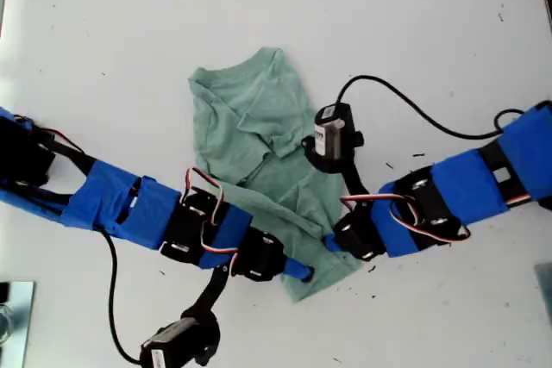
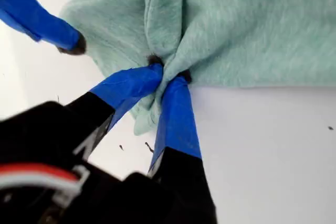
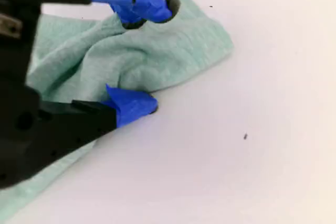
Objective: Fold t shirt
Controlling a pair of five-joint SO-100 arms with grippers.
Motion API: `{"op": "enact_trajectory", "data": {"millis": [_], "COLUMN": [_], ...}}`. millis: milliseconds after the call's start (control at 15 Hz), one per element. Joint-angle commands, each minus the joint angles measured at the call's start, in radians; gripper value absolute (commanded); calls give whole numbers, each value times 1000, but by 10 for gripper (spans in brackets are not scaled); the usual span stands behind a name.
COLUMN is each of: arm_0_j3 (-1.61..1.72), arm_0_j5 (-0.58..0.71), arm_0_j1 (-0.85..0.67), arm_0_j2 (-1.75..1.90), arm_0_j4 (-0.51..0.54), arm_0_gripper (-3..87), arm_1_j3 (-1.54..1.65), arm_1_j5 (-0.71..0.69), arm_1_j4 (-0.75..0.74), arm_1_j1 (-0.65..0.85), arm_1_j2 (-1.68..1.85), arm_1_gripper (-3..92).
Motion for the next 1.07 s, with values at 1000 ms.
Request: {"op": "enact_trajectory", "data": {"millis": [1000], "arm_0_j3": [-38], "arm_0_j5": [26], "arm_0_j1": [195], "arm_0_j2": [290], "arm_0_j4": [-77], "arm_0_gripper": [-2], "arm_1_j3": [-140], "arm_1_j5": [-75], "arm_1_j4": [107], "arm_1_j1": [-110], "arm_1_j2": [299], "arm_1_gripper": [25]}}
